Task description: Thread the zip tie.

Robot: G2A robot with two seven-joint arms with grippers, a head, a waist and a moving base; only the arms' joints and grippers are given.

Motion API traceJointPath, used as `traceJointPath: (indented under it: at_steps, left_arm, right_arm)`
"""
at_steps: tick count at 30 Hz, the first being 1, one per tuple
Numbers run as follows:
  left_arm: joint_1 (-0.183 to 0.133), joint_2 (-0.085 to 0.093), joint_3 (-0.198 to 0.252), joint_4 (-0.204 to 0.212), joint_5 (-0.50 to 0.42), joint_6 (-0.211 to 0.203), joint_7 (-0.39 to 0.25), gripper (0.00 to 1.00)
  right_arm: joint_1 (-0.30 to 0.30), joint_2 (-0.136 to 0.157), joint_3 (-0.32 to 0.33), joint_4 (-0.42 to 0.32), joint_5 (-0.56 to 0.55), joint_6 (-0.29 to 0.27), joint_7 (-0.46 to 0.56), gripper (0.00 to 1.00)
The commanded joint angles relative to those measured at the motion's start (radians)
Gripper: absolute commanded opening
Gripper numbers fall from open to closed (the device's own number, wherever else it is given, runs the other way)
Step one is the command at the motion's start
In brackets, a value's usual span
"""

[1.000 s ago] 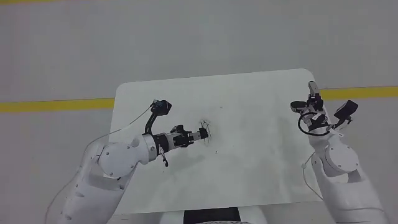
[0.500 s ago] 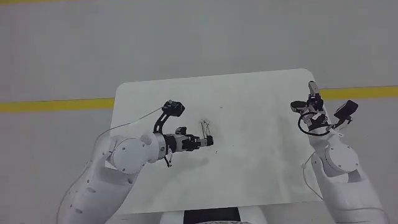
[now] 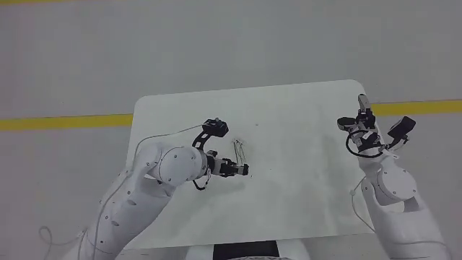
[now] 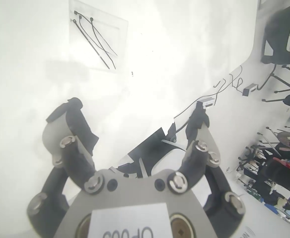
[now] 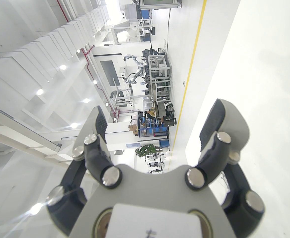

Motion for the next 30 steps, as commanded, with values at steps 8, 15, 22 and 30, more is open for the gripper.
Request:
traceJointPath:
  at_steps: [8, 15, 22, 30]
  left_arm:
    - [-0.081, -0.011, 0.074, 0.072, 0.156, 0.0, -0.086, 1.0]
    - [-0.211, -0.052, 0.199, 0.193, 0.24, 0.0, -0.093, 1.0]
    - [-0.246, -0.065, 0.24, 0.239, 0.268, 0.0, -0.093, 1.0]
    - [-0.246, -0.065, 0.24, 0.239, 0.268, 0.0, -0.093, 1.0]
  right_arm:
    - [0.0, 0.0, 0.0, 0.0, 0.0, 0.0, 0.0, 1.0]
    - [0.0, 0.0, 0.0, 0.0, 0.0, 0.0, 0.0, 1.0]
    - [0.0, 0.0, 0.0, 0.0, 0.0, 0.0, 0.0, 1.0]
    - [0.0, 0.0, 0.0, 0.0, 0.0, 0.0, 0.0, 1.0]
